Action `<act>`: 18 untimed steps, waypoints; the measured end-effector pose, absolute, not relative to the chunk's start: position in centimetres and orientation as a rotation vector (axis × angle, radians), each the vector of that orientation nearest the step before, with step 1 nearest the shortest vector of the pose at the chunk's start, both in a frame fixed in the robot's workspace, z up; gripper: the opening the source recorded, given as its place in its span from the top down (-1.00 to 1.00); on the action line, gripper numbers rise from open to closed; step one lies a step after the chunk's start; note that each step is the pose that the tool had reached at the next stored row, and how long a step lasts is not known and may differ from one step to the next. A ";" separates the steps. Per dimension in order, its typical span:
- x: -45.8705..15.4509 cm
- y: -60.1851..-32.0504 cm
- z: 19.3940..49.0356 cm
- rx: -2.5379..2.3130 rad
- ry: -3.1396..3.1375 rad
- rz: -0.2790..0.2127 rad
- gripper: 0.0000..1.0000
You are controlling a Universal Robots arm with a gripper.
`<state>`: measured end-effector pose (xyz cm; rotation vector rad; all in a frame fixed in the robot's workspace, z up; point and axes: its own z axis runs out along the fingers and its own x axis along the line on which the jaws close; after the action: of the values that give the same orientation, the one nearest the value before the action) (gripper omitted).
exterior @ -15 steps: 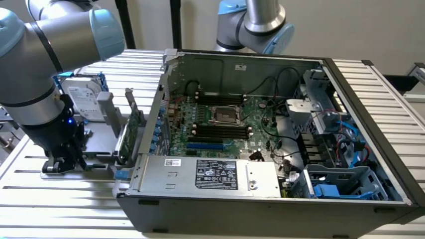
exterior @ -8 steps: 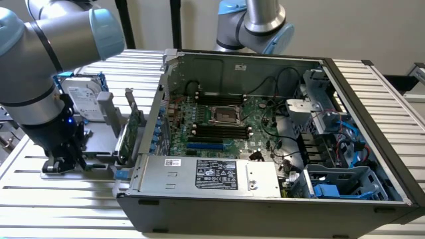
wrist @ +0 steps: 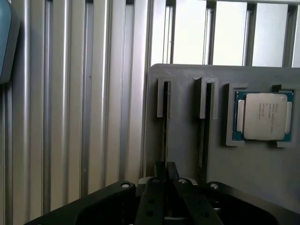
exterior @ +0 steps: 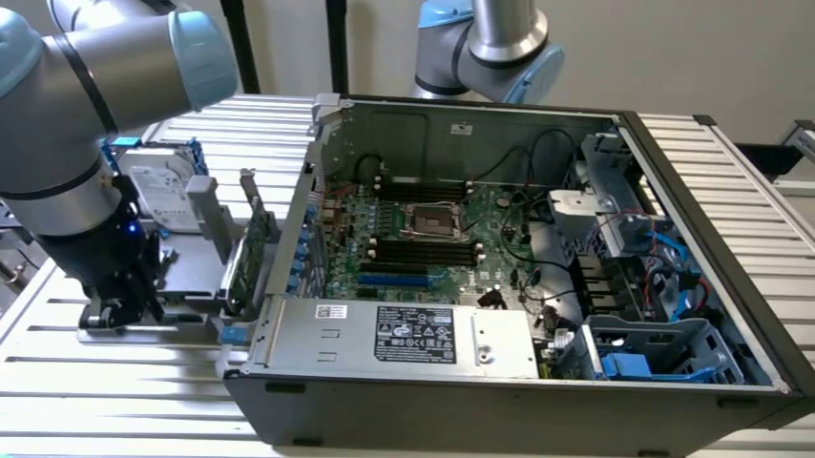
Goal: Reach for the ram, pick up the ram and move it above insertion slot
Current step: 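Pick up the ram and move it above insertion slot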
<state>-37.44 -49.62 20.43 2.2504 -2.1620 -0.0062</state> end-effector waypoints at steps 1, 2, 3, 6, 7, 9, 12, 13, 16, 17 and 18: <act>-37.4 -49.6 20.6 2.250 -2.162 -0.006 0.73; -37.4 -49.6 20.7 2.250 -2.162 -0.006 0.73; -37.4 -49.6 20.9 2.251 -2.162 -0.006 0.73; -37.4 -49.6 21.5 2.251 -2.162 -0.006 0.73; -37.4 -49.6 21.9 2.251 -2.162 -0.006 0.73; -37.4 -49.6 22.7 2.251 -2.161 -0.006 0.73; -37.4 -49.6 24.1 2.251 -2.161 -0.006 0.73; -37.4 -49.6 24.5 2.252 -2.161 -0.006 0.73; -37.4 -49.6 25.9 2.252 -2.160 -0.006 0.73; -37.3 -49.6 26.3 2.252 -2.160 -0.006 0.73; -37.3 -49.6 26.8 2.252 -2.161 -0.006 0.73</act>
<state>-37.28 -49.62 26.76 2.2519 -2.1605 -0.0062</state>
